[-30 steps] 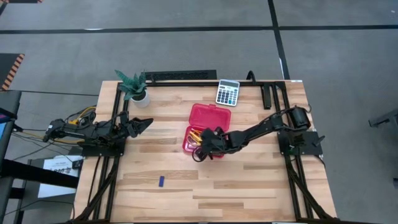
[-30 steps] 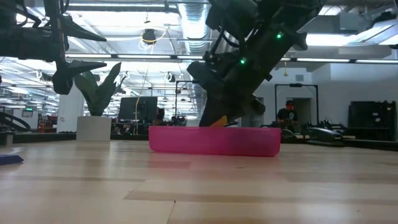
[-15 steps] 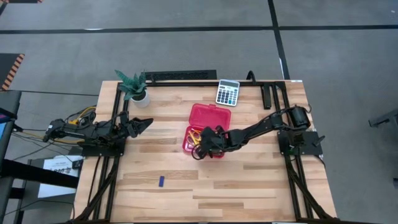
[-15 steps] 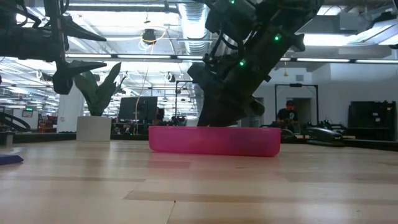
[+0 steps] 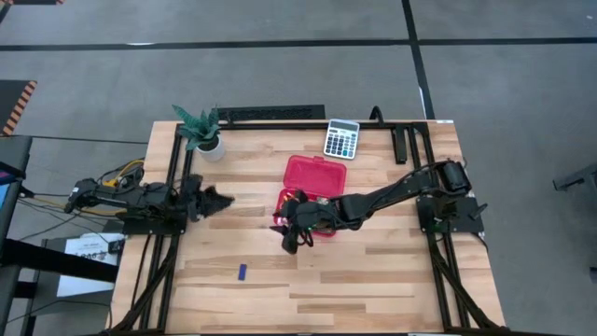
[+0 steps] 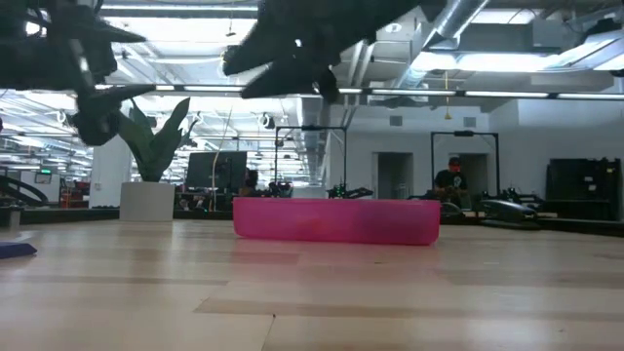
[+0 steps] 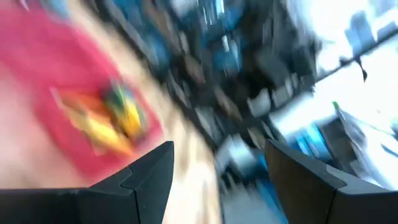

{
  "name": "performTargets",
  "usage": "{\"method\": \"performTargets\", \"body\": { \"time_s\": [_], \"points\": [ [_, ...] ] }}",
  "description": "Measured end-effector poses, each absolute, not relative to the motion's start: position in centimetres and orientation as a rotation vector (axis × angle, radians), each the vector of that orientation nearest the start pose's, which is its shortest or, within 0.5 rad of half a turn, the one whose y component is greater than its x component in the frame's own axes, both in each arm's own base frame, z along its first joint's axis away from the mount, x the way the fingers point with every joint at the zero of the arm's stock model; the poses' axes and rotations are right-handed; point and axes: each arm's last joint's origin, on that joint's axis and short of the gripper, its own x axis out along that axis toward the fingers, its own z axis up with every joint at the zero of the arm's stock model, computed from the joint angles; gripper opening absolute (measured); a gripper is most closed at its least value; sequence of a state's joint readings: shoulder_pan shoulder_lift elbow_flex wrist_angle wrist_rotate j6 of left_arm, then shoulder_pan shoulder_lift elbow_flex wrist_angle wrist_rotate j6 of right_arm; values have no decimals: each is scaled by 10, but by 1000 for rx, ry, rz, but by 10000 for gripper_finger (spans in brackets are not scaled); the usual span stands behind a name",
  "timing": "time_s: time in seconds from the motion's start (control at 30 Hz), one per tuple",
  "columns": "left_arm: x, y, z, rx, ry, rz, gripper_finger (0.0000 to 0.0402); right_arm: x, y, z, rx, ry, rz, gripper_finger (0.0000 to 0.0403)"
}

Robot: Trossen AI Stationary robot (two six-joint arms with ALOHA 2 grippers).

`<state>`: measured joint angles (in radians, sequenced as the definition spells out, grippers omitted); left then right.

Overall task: Pack school essentials
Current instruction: Put the blue eraser into the red supply box

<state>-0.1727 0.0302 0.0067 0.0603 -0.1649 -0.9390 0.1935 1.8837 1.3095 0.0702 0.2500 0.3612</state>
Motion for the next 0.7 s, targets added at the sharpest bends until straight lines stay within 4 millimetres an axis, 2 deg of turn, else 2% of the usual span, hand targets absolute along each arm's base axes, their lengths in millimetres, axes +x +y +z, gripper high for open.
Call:
{"method": "performTargets", "body": {
  "time_s": [0.07, 0.17, 0.27, 0.37, 0.53, 0.7],
  "points": [
    [99, -17, 165, -991, 77, -124, 238, 419, 79, 229, 239, 487, -128, 195],
    [99, -26, 164, -1044, 276, -229, 238, 419, 84, 246, 255, 455, -104, 194],
    [96, -35, 160, -1037, 530, -231, 238, 412, 91, 259, 276, 465, -94, 196],
    [95, -42, 157, -1022, 705, -161, 238, 403, 99, 266, 281, 484, -78, 195],
    [101, -60, 157, -1040, 810, -87, 238, 393, 112, 265, 276, 544, -85, 188],
    [110, -82, 145, -1125, 877, 48, 223, 388, 122, 263, 277, 575, -78, 184]
  ]
}}
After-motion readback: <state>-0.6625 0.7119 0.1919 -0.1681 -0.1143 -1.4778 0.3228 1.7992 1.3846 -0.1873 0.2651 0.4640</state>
